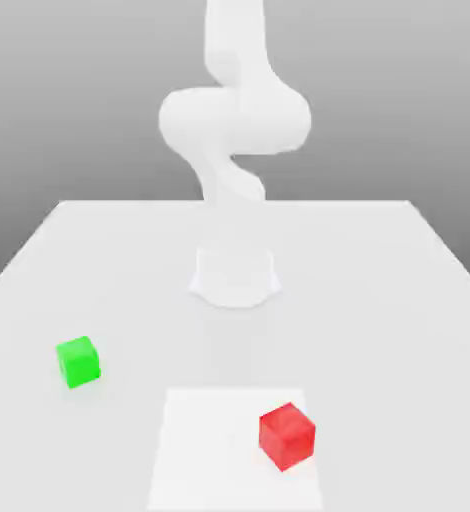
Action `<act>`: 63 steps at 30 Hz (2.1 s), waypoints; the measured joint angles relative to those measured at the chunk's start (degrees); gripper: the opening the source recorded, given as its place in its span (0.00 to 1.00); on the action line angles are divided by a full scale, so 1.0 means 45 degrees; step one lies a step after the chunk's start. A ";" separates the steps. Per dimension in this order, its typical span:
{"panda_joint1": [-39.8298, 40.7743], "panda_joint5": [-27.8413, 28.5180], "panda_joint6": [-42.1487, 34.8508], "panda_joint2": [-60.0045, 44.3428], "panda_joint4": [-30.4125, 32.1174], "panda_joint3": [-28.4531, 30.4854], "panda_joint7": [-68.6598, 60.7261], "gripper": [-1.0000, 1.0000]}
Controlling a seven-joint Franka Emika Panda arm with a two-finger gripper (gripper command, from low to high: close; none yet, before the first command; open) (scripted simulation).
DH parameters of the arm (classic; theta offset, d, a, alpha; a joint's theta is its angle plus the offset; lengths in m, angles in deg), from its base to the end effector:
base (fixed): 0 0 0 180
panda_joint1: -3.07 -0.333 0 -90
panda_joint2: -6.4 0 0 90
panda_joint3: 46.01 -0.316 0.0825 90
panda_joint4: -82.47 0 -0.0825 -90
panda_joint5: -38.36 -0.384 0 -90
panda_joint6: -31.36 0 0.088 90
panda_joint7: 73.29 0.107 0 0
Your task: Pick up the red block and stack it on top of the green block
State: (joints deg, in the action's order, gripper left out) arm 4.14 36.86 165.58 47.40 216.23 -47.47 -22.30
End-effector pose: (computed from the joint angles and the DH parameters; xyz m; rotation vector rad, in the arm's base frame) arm 0.3793 0.0062 0.6675 -2.4145 1.1578 -0.9093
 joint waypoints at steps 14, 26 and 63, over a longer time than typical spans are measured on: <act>0.1233 -0.0693 0.3063 -0.6007 0.2475 -0.2410 0.7321 0.50; 0.0924 0.1883 0.6081 -1.1353 0.3980 -0.2477 1.4469 0.50; 0.7133 0.0873 0.5592 -0.7867 0.6901 0.2815 0.6214 0.00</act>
State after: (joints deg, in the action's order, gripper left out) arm 36.23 40.79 190.75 12.00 247.29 -34.81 5.67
